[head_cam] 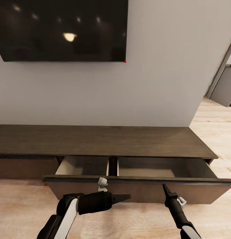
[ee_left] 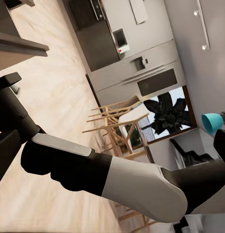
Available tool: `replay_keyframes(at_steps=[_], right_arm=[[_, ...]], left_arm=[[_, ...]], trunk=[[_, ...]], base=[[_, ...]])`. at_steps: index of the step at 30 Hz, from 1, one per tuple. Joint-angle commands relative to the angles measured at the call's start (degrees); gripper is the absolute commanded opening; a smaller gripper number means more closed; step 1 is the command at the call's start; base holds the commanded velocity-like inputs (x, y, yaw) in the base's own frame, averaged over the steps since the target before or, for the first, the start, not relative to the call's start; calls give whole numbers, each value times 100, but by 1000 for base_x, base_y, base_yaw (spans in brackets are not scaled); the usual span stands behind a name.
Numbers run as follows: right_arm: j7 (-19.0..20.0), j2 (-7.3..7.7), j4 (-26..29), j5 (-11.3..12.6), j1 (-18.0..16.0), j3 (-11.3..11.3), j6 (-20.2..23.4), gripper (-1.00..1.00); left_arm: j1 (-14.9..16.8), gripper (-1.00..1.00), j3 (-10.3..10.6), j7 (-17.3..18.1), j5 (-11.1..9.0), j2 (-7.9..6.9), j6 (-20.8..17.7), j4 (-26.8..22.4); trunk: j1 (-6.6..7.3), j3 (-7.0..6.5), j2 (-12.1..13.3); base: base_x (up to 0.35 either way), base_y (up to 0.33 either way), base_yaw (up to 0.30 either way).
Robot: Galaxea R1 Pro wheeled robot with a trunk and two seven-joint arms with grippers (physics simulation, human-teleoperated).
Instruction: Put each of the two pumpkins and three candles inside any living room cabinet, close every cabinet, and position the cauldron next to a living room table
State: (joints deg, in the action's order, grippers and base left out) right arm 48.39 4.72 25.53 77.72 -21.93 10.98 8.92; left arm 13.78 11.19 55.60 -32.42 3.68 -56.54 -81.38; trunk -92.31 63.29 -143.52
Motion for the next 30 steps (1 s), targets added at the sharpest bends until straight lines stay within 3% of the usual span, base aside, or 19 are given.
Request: replay_keyframes(at_steps=[1, 30], right_arm=[[62, 3, 5, 139, -5, 54, 92, -100], [65, 3, 5, 136, -5, 54, 92, -100]], left_arm=[[2, 100, -3, 13, -1, 1, -23, -1], [2, 100, -3, 14, -2, 1, -23, -1]], trunk=[[4, 4, -2], [4, 4, -2]], base=[[-204, 0, 0], [-119, 0, 0]])
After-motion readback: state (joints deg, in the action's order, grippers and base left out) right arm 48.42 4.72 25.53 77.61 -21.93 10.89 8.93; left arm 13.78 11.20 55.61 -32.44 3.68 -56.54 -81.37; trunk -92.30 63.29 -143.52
